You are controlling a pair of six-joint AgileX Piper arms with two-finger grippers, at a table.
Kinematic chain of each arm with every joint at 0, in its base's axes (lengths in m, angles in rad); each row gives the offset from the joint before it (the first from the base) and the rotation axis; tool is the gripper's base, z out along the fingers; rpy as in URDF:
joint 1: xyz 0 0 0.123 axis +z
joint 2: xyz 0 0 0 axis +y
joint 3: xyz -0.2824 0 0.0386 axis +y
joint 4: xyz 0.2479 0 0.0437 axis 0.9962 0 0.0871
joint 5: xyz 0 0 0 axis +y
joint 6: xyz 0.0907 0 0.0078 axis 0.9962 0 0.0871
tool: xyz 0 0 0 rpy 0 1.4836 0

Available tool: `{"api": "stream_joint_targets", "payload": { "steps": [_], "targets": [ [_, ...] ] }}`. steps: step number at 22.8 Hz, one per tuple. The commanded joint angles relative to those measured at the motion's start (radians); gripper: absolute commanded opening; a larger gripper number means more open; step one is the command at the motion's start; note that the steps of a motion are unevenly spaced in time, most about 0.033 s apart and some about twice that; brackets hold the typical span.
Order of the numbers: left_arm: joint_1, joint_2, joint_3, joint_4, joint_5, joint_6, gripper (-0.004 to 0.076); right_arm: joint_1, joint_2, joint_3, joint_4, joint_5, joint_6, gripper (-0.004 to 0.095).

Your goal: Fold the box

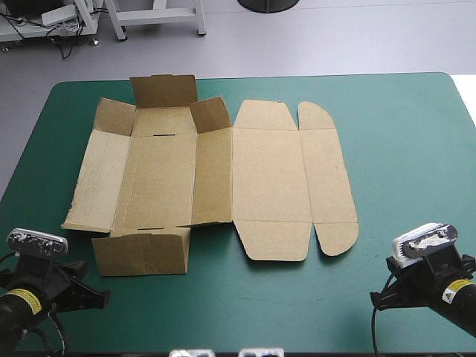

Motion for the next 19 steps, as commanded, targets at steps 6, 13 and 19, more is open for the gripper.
{"api": "stream_joint_targets", "payload": {
  "steps": [6,13,19],
  "targets": [
    [-0.003,0.009,-0.025,-0.203,-0.209,0.003,-0.0009,0.0,0.004,-0.023,0.011,-0.059,-0.008,-0.0018],
    [-0.003,0.252,-0.109,-0.12,-0.074,0.039,0.0055,0.0,0.004,-0.023,0.013,-0.061,-0.02,-0.0018],
    [-0.003,0.578,-0.437,0.088,-0.026,0.039,0.0316,0.0,0.004,-0.023,0.022,-0.061,-0.018,-0.0018]
  ]
}}
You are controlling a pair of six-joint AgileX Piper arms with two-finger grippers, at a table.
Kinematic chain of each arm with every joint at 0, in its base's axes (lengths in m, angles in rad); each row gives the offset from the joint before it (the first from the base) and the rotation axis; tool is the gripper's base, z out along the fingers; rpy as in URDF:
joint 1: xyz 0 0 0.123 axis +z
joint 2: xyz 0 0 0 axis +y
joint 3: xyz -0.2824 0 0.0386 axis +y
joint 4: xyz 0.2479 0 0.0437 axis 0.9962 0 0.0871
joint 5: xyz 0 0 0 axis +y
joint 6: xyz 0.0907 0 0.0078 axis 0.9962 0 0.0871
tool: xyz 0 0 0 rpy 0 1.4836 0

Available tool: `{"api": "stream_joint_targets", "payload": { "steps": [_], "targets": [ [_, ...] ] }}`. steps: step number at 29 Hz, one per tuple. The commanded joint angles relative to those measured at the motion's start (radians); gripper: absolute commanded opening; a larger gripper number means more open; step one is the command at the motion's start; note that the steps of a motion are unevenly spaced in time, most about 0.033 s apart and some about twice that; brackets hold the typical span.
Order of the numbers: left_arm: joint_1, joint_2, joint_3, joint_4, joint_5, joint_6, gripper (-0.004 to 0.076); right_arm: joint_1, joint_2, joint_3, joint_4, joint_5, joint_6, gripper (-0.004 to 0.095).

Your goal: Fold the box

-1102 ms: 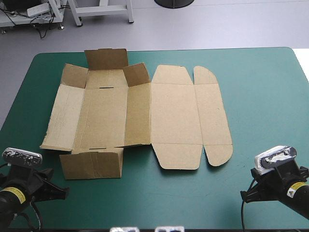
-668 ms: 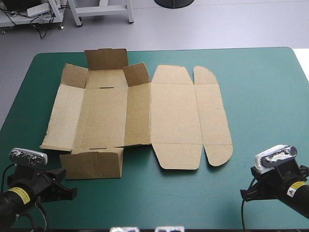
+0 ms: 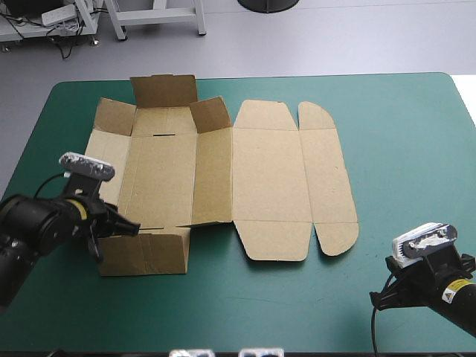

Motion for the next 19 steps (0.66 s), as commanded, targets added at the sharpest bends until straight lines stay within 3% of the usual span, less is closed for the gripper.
{"api": "stream_joint_targets", "payload": {
  "steps": [1,5,8,13,19],
  "targets": [
    [-0.003,0.121,-0.203,0.04,0.001,0.013,0.0329,0.0,0.004,-0.023,0.017,-0.055,-0.01,-0.0018],
    [0.066,0.232,-0.36,-0.029,0.083,0.102,0.033,0.0,0.004,-0.023,0.017,-0.055,-0.012,-0.0018],
    [0.21,0.302,-0.439,-0.249,0.146,0.215,0.033,0.0,0.004,-0.023,0.017,-0.055,-0.012,-0.0018],
    [0.438,0.367,-0.449,-0.611,0.154,0.375,0.033,0.0,0.004,-0.023,0.029,-0.057,-0.029,-0.0018],
    [0.585,0.436,-0.449,-0.57,0.154,0.43,0.033,0.0,0.004,-0.023,0.036,-0.066,-0.045,-0.0018]
  ]
}}
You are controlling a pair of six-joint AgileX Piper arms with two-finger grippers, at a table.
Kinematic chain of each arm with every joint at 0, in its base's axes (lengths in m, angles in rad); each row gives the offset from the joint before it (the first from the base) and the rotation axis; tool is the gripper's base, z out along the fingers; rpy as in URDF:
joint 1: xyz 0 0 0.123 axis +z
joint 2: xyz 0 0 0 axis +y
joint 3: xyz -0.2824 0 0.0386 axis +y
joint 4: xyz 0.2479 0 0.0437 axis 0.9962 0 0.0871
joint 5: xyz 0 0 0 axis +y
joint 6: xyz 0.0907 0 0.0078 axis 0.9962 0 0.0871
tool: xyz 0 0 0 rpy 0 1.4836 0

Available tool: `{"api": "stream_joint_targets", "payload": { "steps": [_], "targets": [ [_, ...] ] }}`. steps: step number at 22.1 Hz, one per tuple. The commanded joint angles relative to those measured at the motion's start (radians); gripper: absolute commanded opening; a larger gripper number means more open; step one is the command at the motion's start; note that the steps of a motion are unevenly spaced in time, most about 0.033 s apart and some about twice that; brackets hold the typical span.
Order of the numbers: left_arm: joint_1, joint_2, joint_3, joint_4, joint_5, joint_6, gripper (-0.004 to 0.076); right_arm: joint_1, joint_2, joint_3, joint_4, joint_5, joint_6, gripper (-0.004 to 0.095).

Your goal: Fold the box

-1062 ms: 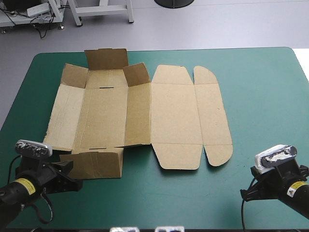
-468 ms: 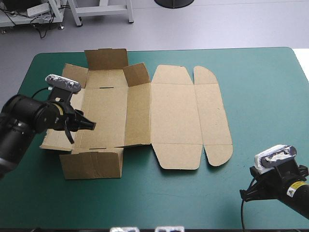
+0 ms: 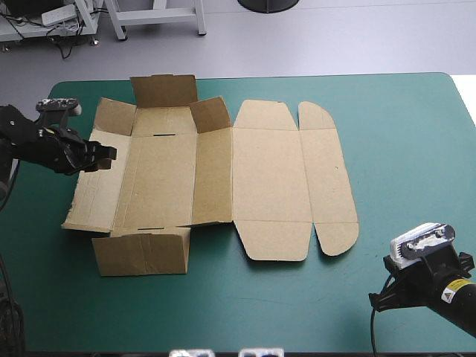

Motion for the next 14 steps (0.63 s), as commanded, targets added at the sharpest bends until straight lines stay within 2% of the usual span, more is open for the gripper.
{"api": "stream_joint_targets", "payload": {
  "steps": [1,5,7,10,14],
  "targets": [
    [0.074,0.023,-0.03,-0.034,0.046,0.043,0.033,0.0,0.004,-0.023,0.015,-0.063,-0.014,-0.0018],
    [0.119,0.134,-0.03,-0.059,0.044,0.045,0.0331,0.0,0.004,-0.023,0.015,-0.063,-0.014,-0.0018],
    [0.142,0.242,-0.032,-0.037,0.046,0.049,0.0397,0.0,0.004,-0.023,0.015,-0.061,-0.014,-0.0018],
    [0.194,0.3,-0.036,-0.027,0.046,0.057,0.0467,0.0,0.004,-0.023,0.015,-0.05,-0.014,-0.0018],
    [0.386,0.318,-0.038,-0.198,0.046,0.135,0.0468,0.0,0.004,-0.023,0.015,-0.037,-0.014,-0.0018]
  ]
}}
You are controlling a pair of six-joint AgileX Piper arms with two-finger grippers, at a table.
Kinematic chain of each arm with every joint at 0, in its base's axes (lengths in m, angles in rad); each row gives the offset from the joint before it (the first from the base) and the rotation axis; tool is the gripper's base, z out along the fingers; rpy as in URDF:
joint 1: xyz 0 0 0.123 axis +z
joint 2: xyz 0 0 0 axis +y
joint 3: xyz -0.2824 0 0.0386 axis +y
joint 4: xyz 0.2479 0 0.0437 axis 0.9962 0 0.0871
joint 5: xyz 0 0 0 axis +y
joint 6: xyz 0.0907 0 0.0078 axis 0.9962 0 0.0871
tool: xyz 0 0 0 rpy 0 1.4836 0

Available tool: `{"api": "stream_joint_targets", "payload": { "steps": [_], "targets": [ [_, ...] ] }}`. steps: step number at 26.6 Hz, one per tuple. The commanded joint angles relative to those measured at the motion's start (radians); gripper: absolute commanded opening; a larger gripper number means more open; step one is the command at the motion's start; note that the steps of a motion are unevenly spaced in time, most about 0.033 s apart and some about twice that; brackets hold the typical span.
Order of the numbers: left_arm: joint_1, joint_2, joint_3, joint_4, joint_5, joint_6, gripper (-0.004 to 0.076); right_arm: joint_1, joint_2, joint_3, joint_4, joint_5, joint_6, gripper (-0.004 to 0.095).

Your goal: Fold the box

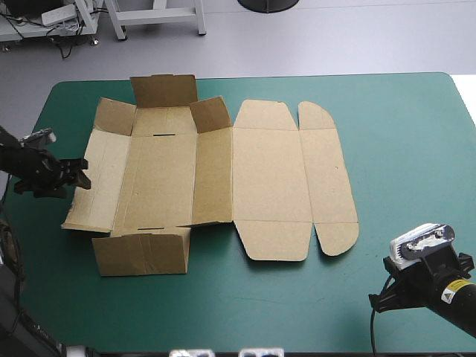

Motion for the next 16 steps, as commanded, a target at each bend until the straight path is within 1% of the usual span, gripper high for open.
{"api": "stream_joint_targets", "payload": {
  "steps": [1,3,4,8,11,16],
  "targets": [
    [0.11,-0.047,-0.032,-0.165,0.065,0.048,0.0468,0.0,0.004,-0.023,0.015,-0.042,-0.011,-0.0018],
    [0.185,-0.038,-0.025,-0.277,0.065,0.097,0.0468,0.0,0.004,-0.023,0.015,-0.042,-0.015,-0.0018],
    [0.195,-0.032,-0.025,-0.291,0.065,0.104,0.0468,0.0,0.004,-0.023,0.015,-0.042,-0.015,-0.0018],
    [0.183,0.036,-0.025,-0.289,0.071,0.14,0.0468,0.0,0.004,-0.023,0.015,-0.042,-0.015,-0.0018],
    [0.172,0.045,-0.025,-0.282,0.072,0.192,0.0469,0.0,0.004,-0.023,0.015,-0.042,-0.015,-0.0018],
    [0.157,0.053,-0.025,-0.282,0.072,0.196,0.0469,0.0,0.004,-0.023,0.019,-0.042,-0.015,-0.0018]
  ]
}}
